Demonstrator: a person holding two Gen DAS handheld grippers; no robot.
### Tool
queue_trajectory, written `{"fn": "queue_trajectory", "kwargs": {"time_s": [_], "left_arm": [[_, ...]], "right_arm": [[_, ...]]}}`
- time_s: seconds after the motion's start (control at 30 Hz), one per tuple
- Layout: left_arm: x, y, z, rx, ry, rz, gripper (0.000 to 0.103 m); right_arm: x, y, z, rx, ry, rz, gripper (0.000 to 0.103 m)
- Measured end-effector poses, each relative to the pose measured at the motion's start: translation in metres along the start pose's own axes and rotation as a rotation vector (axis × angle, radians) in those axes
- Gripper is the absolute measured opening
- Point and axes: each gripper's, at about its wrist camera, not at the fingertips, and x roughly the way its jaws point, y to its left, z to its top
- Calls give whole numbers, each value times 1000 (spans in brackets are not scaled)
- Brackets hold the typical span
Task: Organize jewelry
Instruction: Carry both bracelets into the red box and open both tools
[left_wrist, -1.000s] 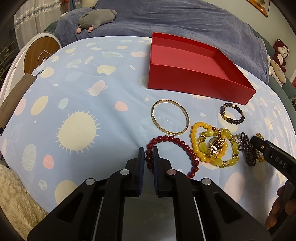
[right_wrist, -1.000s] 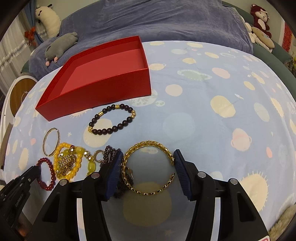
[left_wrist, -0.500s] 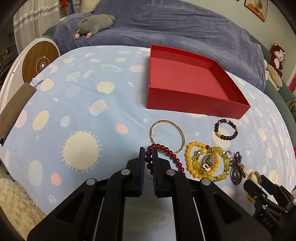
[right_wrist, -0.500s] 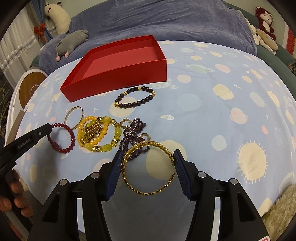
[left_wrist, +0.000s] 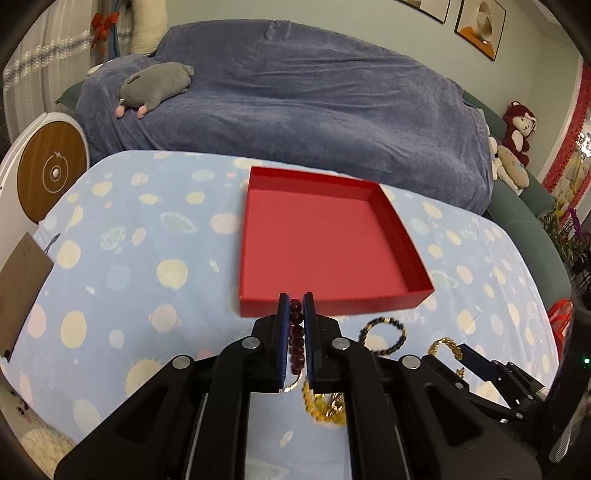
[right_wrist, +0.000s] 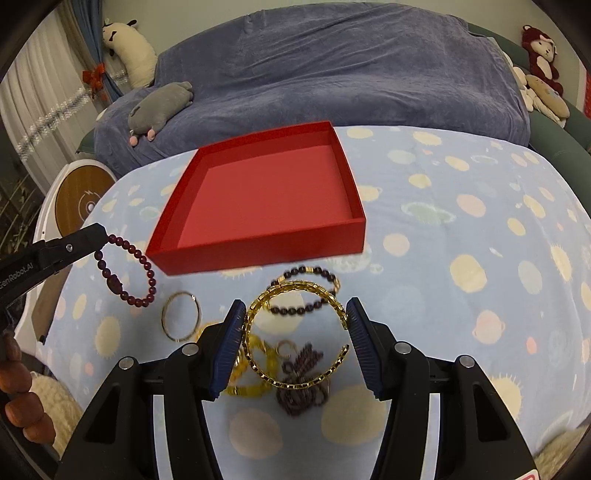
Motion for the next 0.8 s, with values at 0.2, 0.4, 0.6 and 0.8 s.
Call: {"fn": "queue_trajectory", "kwargs": {"time_s": [0.2, 0.4, 0.6, 0.8], "left_arm": [[29, -6, 69, 19, -50, -41, 7], [91, 0, 119, 17, -34, -36, 7], [150, 5, 142, 14, 16, -24, 7], [176, 12, 146, 15, 35, -5, 7]], "right_arm": [[33, 6, 72, -6, -6, 52, 54], [88, 9, 132, -43, 11, 27, 54], [141, 6, 173, -48, 59, 7, 54], [165, 12, 189, -69, 68, 3, 54]]}}
